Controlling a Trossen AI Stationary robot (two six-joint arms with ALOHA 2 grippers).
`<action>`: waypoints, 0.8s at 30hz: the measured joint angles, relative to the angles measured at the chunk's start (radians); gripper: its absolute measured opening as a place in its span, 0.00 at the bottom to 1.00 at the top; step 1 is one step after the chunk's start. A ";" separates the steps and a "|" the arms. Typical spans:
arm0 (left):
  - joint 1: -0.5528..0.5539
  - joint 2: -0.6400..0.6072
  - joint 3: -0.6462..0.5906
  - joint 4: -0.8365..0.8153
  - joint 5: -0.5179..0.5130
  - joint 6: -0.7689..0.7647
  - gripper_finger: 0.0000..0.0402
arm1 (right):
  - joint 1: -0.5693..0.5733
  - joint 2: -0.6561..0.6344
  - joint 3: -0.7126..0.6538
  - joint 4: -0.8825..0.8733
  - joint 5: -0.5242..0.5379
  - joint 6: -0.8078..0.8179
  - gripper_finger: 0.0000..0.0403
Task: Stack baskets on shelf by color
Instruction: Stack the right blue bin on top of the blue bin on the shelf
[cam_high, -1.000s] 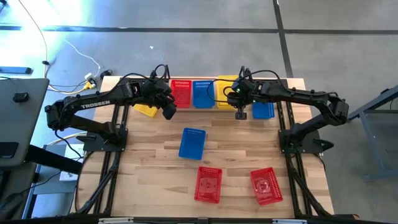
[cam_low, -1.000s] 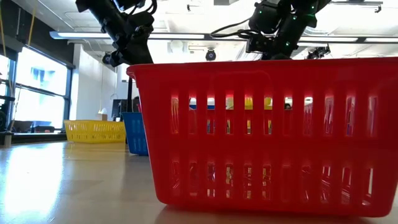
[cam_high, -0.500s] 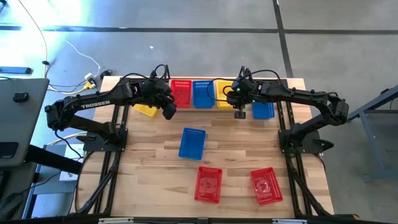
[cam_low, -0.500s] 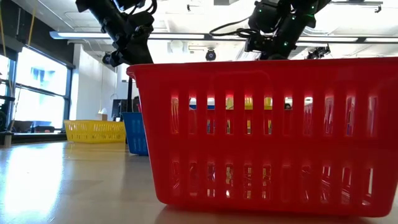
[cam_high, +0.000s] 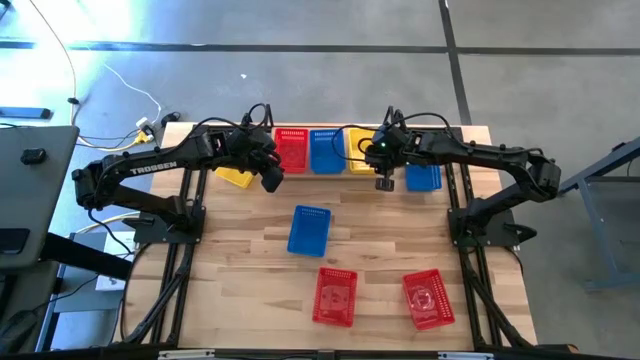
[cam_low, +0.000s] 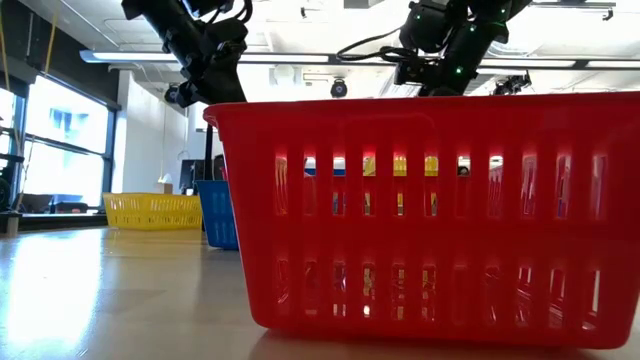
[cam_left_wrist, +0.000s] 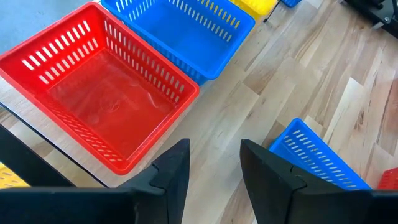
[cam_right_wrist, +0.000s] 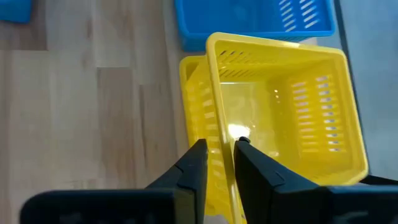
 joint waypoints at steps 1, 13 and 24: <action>0.000 0.000 0.000 0.000 0.000 0.000 0.33 | 0.000 0.000 0.000 0.000 -0.002 0.004 0.14; 0.000 0.000 0.000 0.000 0.000 0.000 0.33 | 0.010 0.000 0.000 -0.009 -0.082 0.156 0.12; 0.000 0.000 0.000 -0.014 -0.003 0.015 0.33 | 0.024 0.000 0.107 -0.177 -0.052 0.232 0.12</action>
